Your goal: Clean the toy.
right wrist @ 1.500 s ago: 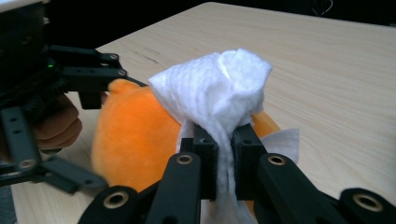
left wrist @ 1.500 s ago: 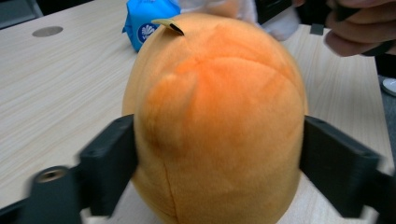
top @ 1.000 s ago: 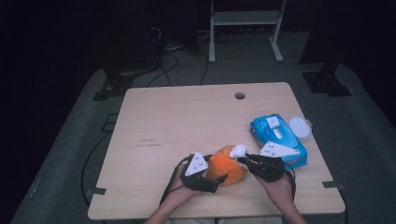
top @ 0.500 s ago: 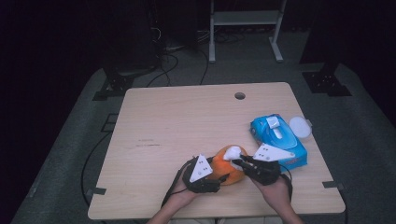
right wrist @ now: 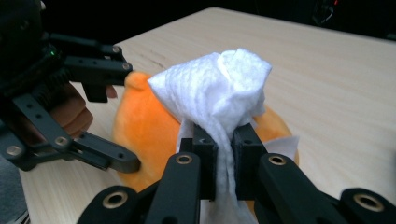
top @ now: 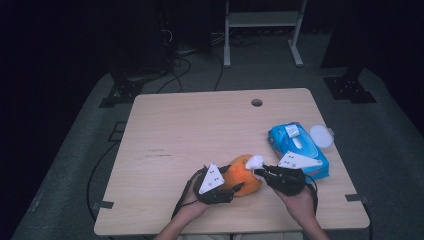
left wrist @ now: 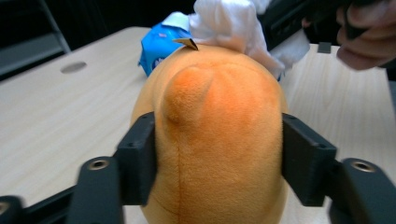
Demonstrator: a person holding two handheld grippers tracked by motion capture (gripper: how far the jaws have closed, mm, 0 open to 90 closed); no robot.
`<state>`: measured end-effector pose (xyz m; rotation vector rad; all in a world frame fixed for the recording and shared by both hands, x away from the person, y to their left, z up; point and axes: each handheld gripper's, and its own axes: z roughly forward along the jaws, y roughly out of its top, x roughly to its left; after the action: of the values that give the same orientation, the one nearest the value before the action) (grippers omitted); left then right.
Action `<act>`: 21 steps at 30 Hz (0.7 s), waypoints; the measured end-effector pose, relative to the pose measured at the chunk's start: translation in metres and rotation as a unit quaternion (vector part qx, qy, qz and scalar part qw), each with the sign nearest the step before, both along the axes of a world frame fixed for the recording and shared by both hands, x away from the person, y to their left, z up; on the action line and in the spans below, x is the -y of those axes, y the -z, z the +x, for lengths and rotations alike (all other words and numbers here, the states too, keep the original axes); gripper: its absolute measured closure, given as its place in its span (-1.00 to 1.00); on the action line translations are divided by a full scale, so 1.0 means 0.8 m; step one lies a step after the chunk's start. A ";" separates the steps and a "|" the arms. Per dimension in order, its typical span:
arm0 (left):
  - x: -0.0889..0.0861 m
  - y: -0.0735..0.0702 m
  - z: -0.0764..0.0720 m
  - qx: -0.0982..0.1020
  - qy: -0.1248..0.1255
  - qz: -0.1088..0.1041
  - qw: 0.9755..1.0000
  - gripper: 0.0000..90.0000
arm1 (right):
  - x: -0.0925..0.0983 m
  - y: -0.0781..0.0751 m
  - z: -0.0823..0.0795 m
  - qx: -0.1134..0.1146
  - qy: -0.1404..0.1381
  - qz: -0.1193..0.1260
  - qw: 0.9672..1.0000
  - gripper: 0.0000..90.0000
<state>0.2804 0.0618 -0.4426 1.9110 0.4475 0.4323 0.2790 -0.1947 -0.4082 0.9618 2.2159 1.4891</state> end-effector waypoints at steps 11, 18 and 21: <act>0.008 0.004 -0.013 0.012 0.020 0.011 1.000 -0.23 | -0.022 -0.012 -0.016 0.015 -0.028 -0.015 0.999 0.82; 0.012 0.008 -0.020 0.031 0.030 0.031 0.999 -0.21 | -0.031 -0.010 -0.014 0.020 -0.039 -0.033 0.999 0.83; 0.013 0.009 -0.019 0.029 0.034 0.028 0.999 -0.22 | -0.004 -0.002 -0.001 -0.002 -0.005 -0.023 1.000 0.83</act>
<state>0.2655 0.0518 -0.4495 1.9562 0.3356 0.4580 0.2786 -0.1917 -0.4068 0.9423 2.2508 1.4352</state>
